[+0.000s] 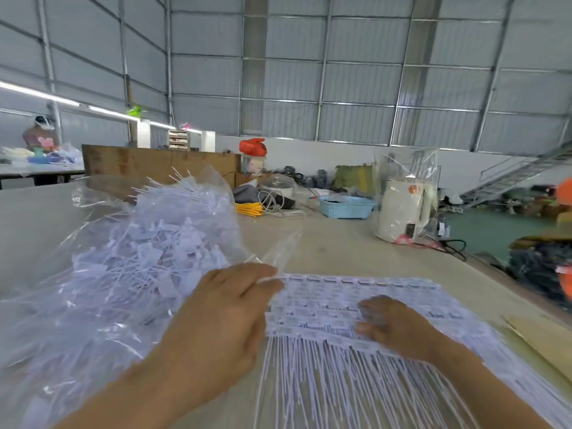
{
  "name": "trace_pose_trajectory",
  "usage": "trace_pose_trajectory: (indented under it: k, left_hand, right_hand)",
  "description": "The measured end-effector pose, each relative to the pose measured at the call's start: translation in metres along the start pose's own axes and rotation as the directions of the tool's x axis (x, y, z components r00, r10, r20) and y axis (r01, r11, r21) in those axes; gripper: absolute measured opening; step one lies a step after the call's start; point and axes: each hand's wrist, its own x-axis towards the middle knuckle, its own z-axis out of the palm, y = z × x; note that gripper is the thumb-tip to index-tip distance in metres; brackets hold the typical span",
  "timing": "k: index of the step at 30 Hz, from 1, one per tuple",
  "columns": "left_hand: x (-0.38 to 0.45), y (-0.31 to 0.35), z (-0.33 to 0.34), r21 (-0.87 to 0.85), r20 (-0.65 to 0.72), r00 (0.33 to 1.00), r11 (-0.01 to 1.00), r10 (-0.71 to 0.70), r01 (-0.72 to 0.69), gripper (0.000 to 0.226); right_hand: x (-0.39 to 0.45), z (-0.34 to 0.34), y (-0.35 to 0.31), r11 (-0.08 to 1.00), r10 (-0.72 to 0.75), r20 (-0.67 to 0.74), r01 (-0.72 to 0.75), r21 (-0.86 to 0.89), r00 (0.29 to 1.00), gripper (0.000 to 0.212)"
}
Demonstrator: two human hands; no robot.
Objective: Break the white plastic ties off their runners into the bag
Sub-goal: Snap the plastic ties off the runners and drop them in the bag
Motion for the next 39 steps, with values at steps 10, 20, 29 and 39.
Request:
trace_pose_trajectory:
  k: [10, 20, 29, 39]
  left_hand:
    - [0.031, -0.010, 0.134, 0.141, 0.561, 0.794, 0.973, -0.233, 0.185, 0.041]
    - [0.031, -0.019, 0.110, 0.060, 0.681, 0.706, 0.976, -0.194, 0.209, 0.051]
    - [0.055, -0.023, 0.086, -0.361, 0.623, 0.773, 0.833, -0.118, 0.419, 0.033]
    - [0.078, -0.018, 0.110, -0.748, 0.565, 0.686, 0.067, -0.458, 0.660, 0.011]
  right_hand:
    - [-0.016, 0.010, 0.014, 0.920, -0.026, 0.067, 0.050, -0.389, 0.997, 0.095]
    - [-0.026, -0.021, -0.006, 0.985, -0.144, -0.162, 0.127, -0.115, 0.976, 0.040]
    - [-0.045, -0.054, -0.021, 0.969, -0.185, 0.172, 0.150, 0.196, 0.968, 0.019]
    - [-0.047, -0.123, -0.013, 0.994, -0.083, -0.097, 0.075, -0.084, 0.992, 0.022]
